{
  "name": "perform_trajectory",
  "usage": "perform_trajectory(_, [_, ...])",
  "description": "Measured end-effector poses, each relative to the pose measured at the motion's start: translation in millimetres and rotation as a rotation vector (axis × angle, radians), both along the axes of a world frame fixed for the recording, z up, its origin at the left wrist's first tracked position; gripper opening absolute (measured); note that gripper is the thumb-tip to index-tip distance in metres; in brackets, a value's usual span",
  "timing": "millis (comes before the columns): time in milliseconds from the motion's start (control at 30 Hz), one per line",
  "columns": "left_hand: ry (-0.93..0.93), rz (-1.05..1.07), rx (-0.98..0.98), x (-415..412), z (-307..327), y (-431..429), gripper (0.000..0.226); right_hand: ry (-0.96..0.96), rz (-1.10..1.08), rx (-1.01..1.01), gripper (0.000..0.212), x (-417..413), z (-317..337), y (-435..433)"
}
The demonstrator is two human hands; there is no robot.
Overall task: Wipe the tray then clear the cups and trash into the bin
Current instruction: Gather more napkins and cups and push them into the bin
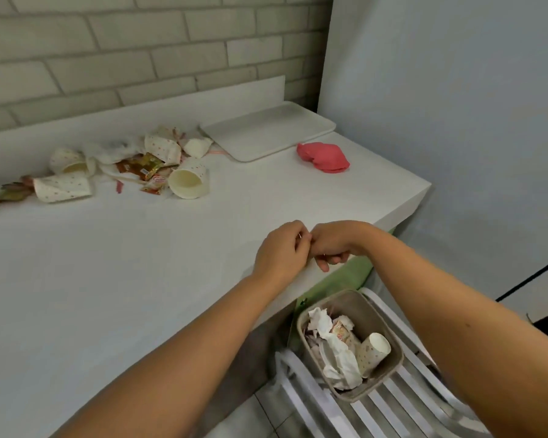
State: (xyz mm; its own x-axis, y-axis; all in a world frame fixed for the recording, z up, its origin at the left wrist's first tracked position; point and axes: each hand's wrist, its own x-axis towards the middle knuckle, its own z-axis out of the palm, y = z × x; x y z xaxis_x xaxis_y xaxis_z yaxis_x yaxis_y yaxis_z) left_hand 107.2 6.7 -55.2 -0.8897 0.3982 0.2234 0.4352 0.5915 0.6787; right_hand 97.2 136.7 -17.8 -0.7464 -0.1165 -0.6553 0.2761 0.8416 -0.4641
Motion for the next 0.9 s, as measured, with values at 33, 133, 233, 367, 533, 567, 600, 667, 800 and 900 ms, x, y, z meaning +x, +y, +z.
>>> perform_trajectory(33, [0.025, 0.039, 0.011, -7, 4, -15, 0.017, 0.026, 0.012, -0.028, 0.01, -7, 6, -13])
perform_trajectory(133, [0.035, 0.145, 0.004, -28, 11, -62, 0.011, 0.137, 0.033, -0.09, 0.009, -27, 16, -53])
perform_trajectory(233, [-0.012, 0.252, -0.066, -44, 14, -111, 0.025, 0.205, 0.064, -0.121, 0.011, -47, 17, -94])
perform_trajectory(367, [-0.072, 0.376, -0.141, -58, 16, -179, 0.034, 0.201, 0.135, -0.166, 0.025, -72, 15, -151])
perform_trajectory(533, [-0.122, 0.486, -0.192, -74, 13, -267, 0.034, 0.189, 0.249, -0.178, 0.024, -103, 15, -230])
perform_trajectory(567, [-0.124, 0.506, -0.199, -76, 12, -282, 0.034, 0.191, 0.265, -0.178, 0.024, -108, 15, -243])
perform_trajectory(600, [-0.128, 0.529, -0.207, -80, 11, -297, 0.035, 0.194, 0.282, -0.179, 0.023, -113, 16, -256])
perform_trajectory(667, [-0.126, 0.576, -0.214, -86, 11, -328, 0.035, 0.201, 0.321, -0.183, 0.023, -123, 16, -283])
perform_trajectory(800, [-0.129, 0.641, -0.221, -99, 14, -379, 0.034, 0.221, 0.359, -0.191, 0.022, -140, 18, -329])
perform_trajectory(900, [-0.119, 0.676, -0.242, -110, 14, -408, 0.033, 0.227, 0.384, -0.193, 0.022, -149, 16, -355])
